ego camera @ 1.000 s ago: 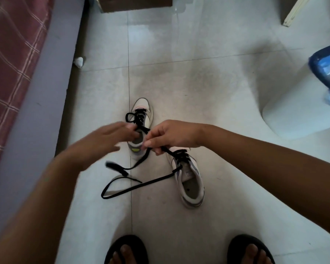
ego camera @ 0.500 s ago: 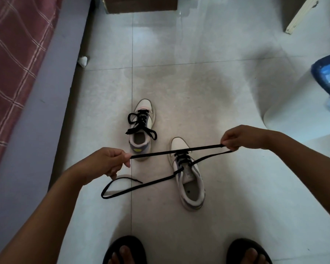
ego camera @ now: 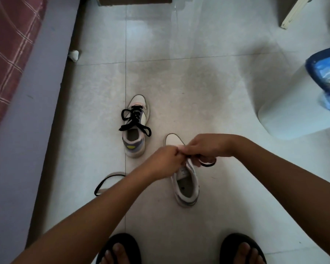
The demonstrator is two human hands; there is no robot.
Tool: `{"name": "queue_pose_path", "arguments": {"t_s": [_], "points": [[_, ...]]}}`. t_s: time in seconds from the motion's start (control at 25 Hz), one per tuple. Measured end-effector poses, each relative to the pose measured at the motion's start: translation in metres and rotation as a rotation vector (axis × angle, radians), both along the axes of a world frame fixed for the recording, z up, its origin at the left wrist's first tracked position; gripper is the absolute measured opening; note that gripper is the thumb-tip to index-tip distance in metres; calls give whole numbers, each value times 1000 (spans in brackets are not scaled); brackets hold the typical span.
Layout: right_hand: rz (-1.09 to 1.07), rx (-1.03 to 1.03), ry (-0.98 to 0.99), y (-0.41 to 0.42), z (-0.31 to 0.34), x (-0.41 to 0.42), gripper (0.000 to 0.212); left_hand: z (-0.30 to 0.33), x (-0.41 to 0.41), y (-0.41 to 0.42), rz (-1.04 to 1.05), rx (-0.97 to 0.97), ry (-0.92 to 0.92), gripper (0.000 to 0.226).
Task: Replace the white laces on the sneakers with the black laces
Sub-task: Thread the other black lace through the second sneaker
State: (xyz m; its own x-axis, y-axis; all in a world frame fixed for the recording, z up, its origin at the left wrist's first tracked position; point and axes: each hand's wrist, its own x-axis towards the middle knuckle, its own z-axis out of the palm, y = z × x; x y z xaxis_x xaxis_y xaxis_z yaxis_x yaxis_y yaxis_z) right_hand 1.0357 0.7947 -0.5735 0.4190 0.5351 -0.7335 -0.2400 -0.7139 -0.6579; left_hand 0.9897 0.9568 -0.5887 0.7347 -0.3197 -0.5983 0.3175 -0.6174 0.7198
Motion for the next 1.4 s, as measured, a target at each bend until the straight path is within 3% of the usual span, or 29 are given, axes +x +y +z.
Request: {"name": "queue_pose_path", "arguments": {"t_s": [0.04, 0.12, 0.2, 0.24, 0.32, 0.36, 0.4, 0.48, 0.56, 0.72, 0.84, 1.0, 1.08, 1.28, 1.4], "points": [[-4, -74, -50, -16, -1, 2, 47, -10, -14, -9, 78, -47, 183, 35], [-197, -134, -148, -42, -5, 6, 32, -29, -40, -33, 458, -198, 594, 30], [-458, -117, -305, -49, -11, 5, 23, -50, -40, -44, 698, -280, 718, 36], [-540, -84, -351, -47, -15, 3, 15, -52, -32, -51, 663, -376, 795, 53], [-574, -32, -330, -39, -22, -3, 5, -63, -29, -54, 735, -535, 886, 109], [-558, -28, -307, -37, -25, -6, 7, -66, -31, -50, 781, -526, 771, 110], [-545, -36, -293, -36, -28, -7, 6, -72, -23, -42, 858, -428, 793, 86], [-597, -68, -275, -38, -33, -7, 9, -85, -13, -31, 859, -119, 612, 47], [-720, -66, -224, -40, -40, -8, 11, -94, 1, -15, 861, -46, 518, 42], [-853, -43, -197, -36, -49, -16, 14, -83, 5, -11, 1007, -327, 506, 34], [-906, 25, -201, -29, -47, -20, 13, -89, 5, -19, 965, -241, 374, 32], [-896, 7, -426, -25, -29, -20, 14, -61, 30, -11, 1031, -439, 330, 15], [-939, 77, -536, -17, -15, -20, 14, -40, 41, -8, 964, -505, 224, 11], [-942, 256, -779, 12, 19, -21, 10, 21, 40, -14, 777, -777, 67, 19], [-986, 264, -818, 14, 32, -22, 12, 41, 29, -20, 741, -740, -44, 23]]}}
